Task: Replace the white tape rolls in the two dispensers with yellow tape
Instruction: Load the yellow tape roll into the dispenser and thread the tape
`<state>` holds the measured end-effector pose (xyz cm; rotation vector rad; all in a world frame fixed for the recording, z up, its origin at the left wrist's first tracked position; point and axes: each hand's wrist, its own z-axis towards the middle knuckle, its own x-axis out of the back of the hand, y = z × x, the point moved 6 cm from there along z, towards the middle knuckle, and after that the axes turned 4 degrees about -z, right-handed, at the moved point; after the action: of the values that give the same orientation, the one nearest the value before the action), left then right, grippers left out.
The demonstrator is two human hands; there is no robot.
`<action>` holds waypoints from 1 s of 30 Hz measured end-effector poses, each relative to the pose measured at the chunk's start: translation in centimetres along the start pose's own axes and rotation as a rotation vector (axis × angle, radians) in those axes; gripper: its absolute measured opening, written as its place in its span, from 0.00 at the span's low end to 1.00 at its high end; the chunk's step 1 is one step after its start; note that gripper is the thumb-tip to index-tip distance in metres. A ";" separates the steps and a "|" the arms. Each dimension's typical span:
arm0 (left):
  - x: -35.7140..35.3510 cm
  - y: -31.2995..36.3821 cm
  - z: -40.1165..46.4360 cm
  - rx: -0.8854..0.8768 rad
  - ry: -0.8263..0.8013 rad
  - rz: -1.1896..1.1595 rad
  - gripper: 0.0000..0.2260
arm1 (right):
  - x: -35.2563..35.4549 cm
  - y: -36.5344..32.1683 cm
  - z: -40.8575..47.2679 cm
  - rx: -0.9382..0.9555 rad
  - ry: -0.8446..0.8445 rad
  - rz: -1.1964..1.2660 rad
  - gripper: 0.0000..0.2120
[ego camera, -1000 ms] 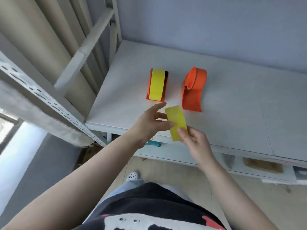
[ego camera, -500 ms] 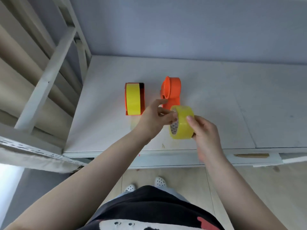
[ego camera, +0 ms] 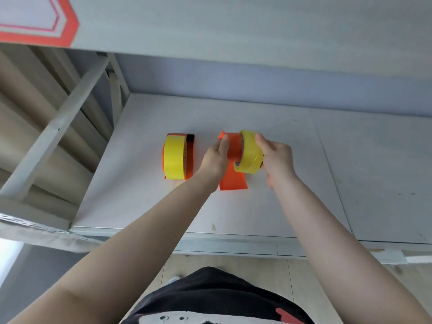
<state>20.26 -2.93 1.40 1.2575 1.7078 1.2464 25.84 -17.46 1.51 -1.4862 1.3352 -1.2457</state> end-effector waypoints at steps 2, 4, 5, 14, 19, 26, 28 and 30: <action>-0.4 -0.6 -0.2 0.022 -0.047 0.002 0.26 | -0.5 0.1 0.5 0.048 -0.017 -0.074 0.40; -0.6 -1.3 -0.3 0.035 -0.079 0.005 0.23 | -1.0 0.3 0.5 0.063 -0.042 -0.141 0.40; -0.4 -1.4 -0.3 0.040 -0.085 0.012 0.19 | -1.2 0.2 0.4 0.071 -0.052 -0.178 0.38; -0.8 -1.2 0.1 -0.076 -0.158 -0.046 0.07 | -2.9 -0.4 -0.1 0.166 -0.071 -0.264 0.23; -0.3 -2.8 -0.1 -0.065 -0.175 -0.122 0.15 | -3.4 2.0 -1.3 0.102 -0.145 -0.354 0.24; 0.9 -5.8 -1.2 0.009 -0.224 -0.131 0.12 | -2.2 0.5 -0.9 0.339 -0.221 -0.541 0.20; 1.0 -5.8 -1.4 -0.001 -0.220 -0.123 0.15 | -3.1 -0.1 -1.2 0.420 -0.364 -0.583 0.15; 1.1 -5.8 -1.3 0.009 -0.211 -0.103 0.18 | -3.6 -0.2 -1.3 0.436 -0.429 -0.617 0.12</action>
<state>16.96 -2.77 -3.63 1.2427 1.6053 1.0101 24.69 -13.76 1.37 -1.7584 0.2931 -1.3631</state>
